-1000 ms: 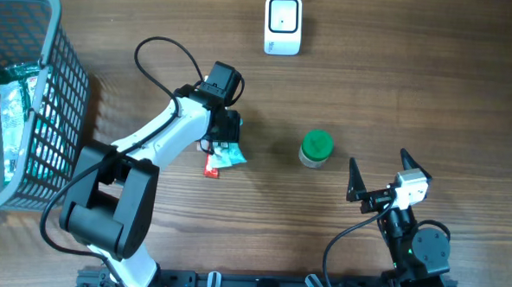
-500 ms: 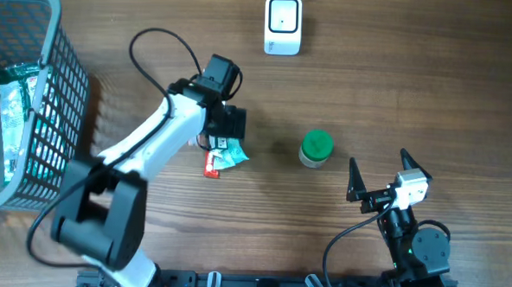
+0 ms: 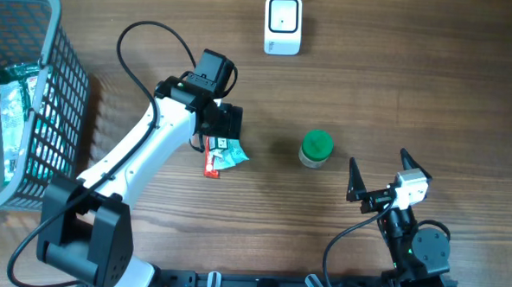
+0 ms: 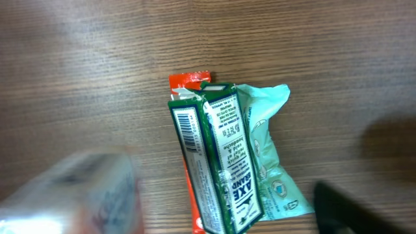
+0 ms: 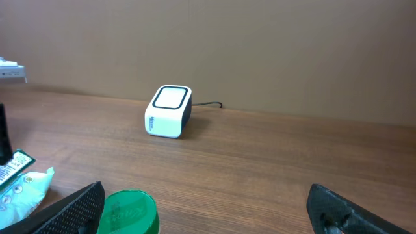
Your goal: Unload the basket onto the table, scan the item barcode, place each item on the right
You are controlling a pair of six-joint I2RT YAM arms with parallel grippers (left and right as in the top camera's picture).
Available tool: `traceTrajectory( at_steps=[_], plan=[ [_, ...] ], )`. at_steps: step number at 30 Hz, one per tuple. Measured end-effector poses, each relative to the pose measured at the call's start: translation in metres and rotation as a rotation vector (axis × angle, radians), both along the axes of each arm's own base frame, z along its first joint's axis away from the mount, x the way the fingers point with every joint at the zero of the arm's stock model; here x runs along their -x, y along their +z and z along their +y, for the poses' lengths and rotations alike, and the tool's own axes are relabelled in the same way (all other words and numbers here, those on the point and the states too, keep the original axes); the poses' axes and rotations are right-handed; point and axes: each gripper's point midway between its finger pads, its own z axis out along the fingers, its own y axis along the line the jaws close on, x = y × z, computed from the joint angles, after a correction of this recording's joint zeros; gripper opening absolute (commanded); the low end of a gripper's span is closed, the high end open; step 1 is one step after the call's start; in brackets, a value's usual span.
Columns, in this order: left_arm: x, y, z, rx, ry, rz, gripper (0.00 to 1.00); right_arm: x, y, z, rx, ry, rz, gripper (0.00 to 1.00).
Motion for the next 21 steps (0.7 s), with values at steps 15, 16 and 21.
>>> traceTrajectory(
  at_steps=[15, 16, 21],
  plan=[
    [0.005, -0.001, 0.006, -0.070, -0.140, 0.016, 1.00, 0.000, 0.000, 0.000, 0.000, 0.000, 0.000, 1.00],
    [0.004, -0.001, 0.007, -0.075, -0.146, 0.015, 1.00, 0.000, 0.000, 0.000, 0.000, 0.000, 0.000, 1.00],
    [0.014, -0.003, -0.003, -0.034, -0.239, 0.055, 1.00, 0.000, 0.000, 0.000, 0.000, 0.000, 0.000, 1.00]
  ],
)
